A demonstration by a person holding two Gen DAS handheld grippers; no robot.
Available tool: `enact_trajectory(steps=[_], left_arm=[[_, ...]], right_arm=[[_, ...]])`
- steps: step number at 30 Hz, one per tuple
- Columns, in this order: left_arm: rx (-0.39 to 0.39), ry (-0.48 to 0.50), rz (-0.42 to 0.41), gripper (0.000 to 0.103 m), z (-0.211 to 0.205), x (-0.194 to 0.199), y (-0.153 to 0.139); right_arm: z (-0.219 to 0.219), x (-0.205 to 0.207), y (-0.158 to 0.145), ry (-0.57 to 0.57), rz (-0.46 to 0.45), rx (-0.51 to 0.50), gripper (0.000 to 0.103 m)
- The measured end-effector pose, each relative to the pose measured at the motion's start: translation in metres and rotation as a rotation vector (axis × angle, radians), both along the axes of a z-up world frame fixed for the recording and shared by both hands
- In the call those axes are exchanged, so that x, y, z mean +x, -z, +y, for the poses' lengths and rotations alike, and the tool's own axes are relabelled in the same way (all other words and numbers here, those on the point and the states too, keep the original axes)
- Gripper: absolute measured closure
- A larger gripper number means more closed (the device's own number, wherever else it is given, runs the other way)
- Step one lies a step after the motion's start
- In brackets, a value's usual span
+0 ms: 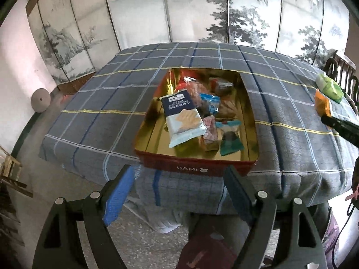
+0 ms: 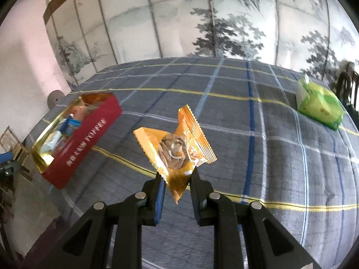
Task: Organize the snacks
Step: 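Carry the orange candy over the gold tin and open the right gripper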
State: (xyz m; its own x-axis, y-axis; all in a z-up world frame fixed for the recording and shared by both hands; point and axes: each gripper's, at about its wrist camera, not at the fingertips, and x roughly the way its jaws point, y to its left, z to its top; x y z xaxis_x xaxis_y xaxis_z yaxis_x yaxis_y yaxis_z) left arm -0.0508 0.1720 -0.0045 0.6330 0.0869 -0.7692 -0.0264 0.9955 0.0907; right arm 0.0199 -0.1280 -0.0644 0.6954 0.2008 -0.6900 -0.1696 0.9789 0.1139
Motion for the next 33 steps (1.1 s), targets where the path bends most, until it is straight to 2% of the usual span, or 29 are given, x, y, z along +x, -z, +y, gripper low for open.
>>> enact_trajectory(steps=[8,14,25,33], left_arm=[[0.037,-0.008,-0.031,0.024,0.000,-0.003,-0.006],[0.042,-0.003,-0.039,0.024,0.002,-0.005,-0.009],[0.043,-0.023,-0.050,0.024,0.011,-0.004,-0.011],[0.031,-0.039,-0.048,0.024,0.021,-0.003,-0.009]], right_arm=[[0.051,0.000,-0.038,-0.118,-0.056,0.022,0.082],[0.097,0.012,-0.055,-0.206,-0.076,0.041,0.082],[0.169,0.029,-0.048,-0.320,-0.041,0.059,0.082],[0.191,0.049,-0.033,-0.330,0.010,0.066,0.082]])
